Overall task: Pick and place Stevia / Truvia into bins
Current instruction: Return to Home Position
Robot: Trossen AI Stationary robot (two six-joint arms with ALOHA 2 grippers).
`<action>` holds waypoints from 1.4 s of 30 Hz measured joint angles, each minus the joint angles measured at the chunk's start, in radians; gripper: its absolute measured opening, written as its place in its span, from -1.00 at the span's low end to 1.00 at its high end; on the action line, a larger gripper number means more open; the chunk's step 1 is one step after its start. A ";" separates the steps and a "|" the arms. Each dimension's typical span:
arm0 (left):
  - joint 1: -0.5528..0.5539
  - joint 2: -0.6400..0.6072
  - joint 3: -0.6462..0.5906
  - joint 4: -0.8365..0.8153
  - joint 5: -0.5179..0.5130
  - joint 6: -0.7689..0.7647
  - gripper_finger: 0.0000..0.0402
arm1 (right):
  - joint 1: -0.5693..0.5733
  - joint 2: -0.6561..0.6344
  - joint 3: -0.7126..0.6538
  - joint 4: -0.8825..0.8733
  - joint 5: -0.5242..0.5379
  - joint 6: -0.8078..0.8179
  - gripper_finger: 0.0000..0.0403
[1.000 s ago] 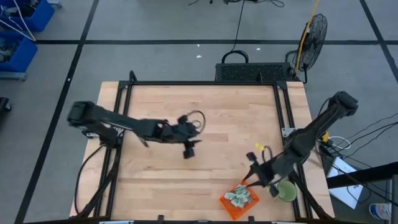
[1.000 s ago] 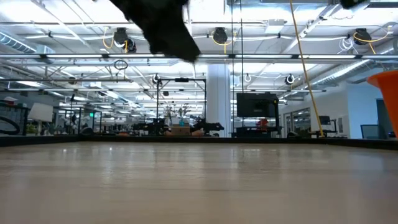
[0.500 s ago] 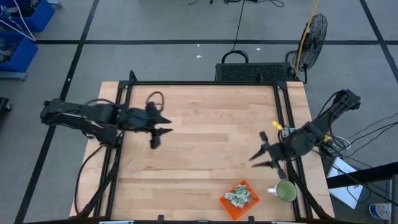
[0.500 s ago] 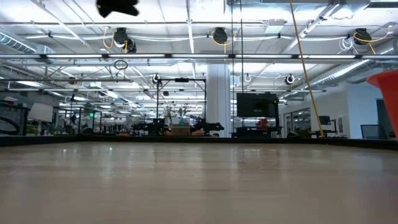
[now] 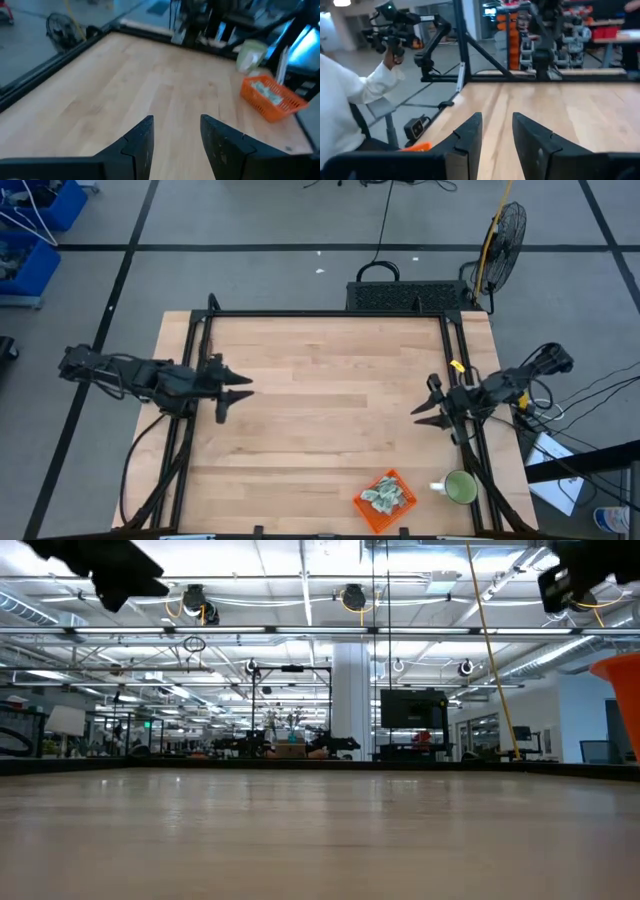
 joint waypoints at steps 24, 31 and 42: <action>0.164 -0.516 -0.568 0.423 0.305 0.095 -0.17 | -0.032 -0.208 -0.142 -0.046 0.033 -0.070 -0.49; 0.171 -0.461 -0.568 0.420 0.306 0.089 -0.17 | -0.031 -0.206 -0.142 -0.071 0.033 -0.124 -0.49; 0.171 -0.445 -0.569 0.432 0.306 0.085 -0.17 | -0.031 -0.205 -0.273 0.085 0.027 -0.025 -0.49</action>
